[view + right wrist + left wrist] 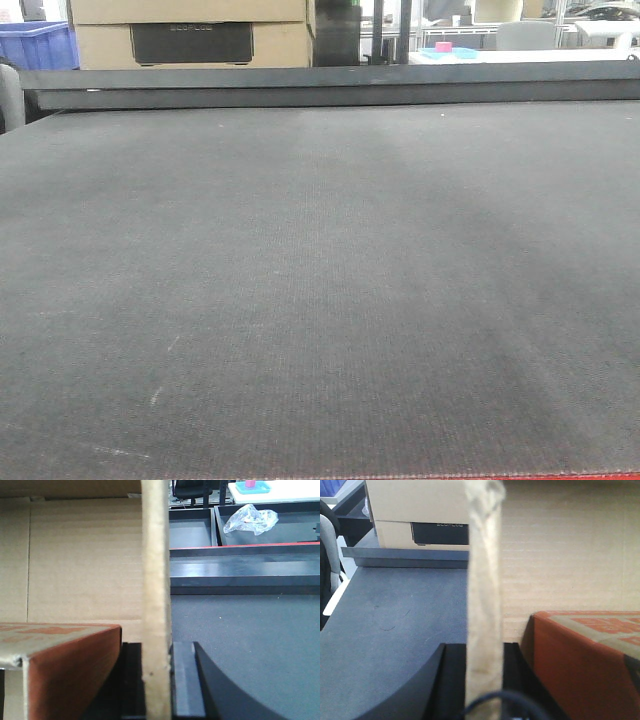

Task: Stack two boxes on right shelf middle
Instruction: 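Hold the lifted boxes and back the base away from the table, then turn the base toward the steel shelf rack while holding the boxes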

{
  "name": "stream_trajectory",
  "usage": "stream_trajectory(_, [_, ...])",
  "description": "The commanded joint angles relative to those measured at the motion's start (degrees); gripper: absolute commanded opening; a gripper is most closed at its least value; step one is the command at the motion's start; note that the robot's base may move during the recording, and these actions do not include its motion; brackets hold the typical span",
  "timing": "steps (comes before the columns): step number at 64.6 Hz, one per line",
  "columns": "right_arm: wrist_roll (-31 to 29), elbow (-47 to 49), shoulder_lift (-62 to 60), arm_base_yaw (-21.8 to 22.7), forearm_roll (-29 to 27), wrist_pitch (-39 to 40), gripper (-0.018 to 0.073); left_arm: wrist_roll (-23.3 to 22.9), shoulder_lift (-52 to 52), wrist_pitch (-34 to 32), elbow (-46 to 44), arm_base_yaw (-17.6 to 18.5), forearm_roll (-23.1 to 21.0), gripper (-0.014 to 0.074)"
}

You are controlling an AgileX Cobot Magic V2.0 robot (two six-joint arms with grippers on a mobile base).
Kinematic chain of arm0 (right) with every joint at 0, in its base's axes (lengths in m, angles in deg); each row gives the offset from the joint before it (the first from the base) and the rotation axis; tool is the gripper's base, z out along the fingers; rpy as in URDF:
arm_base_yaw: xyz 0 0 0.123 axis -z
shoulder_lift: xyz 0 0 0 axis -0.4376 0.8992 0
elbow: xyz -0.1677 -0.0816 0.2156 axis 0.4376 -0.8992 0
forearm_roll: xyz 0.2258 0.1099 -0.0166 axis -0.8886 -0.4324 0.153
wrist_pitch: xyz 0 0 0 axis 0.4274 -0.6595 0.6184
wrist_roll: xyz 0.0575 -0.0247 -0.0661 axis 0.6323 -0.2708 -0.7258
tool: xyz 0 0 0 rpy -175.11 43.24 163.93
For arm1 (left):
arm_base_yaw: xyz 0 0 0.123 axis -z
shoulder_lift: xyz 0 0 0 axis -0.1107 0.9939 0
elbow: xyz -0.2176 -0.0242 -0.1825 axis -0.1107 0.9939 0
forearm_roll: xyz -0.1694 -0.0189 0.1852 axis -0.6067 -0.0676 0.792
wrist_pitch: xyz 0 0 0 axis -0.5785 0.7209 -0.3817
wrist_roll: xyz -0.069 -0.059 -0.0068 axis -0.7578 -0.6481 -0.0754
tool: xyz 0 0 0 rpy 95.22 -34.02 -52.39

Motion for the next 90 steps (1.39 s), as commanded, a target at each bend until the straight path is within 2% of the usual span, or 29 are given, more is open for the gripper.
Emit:
stream_trajectory(1, [0.4,0.8,-1.4,0.2,2.9,2.9,-0.0153,0.1,-1.0,-0.9,-0.9,-0.2,2.2,-0.0111])
stream_trajectory(75, [0.4,0.8,-1.1,0.2,2.9,3.4,-0.0153,0.1,-1.0,-1.1,-0.9,-0.2,2.3,-0.0111])
stream_trajectory(90, [0.4,0.8,-1.0,0.2,2.9,5.6,-0.0153,0.1,-1.0,-1.1,-0.9,-0.2,2.3,-0.0111])
